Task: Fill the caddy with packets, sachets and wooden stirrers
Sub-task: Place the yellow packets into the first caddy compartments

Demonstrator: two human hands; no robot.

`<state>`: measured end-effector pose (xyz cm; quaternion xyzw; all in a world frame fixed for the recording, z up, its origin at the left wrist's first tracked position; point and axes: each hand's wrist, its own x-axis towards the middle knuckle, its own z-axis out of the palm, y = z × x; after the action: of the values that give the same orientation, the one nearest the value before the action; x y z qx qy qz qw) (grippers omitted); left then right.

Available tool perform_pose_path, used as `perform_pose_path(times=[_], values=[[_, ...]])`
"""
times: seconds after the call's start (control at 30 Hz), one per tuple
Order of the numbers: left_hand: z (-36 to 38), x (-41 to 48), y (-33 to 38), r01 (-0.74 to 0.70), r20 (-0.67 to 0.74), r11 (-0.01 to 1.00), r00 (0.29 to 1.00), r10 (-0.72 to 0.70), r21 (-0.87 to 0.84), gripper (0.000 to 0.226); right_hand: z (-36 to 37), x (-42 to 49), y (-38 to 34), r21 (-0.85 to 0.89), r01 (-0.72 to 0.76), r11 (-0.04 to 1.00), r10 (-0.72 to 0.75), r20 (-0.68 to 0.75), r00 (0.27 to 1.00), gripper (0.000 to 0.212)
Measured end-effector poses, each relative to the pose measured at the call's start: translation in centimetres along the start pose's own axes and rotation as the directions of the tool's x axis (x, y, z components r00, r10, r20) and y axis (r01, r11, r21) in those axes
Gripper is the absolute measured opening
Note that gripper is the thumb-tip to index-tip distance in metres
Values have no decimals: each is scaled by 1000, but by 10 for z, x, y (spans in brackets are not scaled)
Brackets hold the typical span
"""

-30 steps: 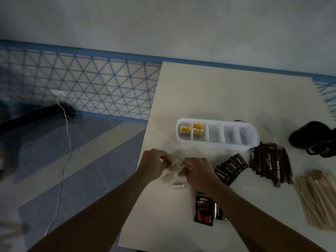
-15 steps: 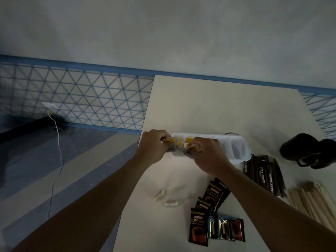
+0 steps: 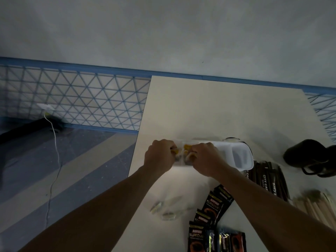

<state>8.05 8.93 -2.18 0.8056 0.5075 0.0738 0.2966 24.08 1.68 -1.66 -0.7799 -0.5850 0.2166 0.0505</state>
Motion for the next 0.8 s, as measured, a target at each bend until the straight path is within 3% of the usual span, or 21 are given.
perform_pose_path(times=[0.27,0.8], values=[[13,3,0,-22,-11,994,1000,23,105,21,6,10,0,-50,23,999,-25,-28,999,24],[12,7,-7,-74,-19,996,997,75,46,18,-4,10,9,-35,40,999,-41,-30,999,12]])
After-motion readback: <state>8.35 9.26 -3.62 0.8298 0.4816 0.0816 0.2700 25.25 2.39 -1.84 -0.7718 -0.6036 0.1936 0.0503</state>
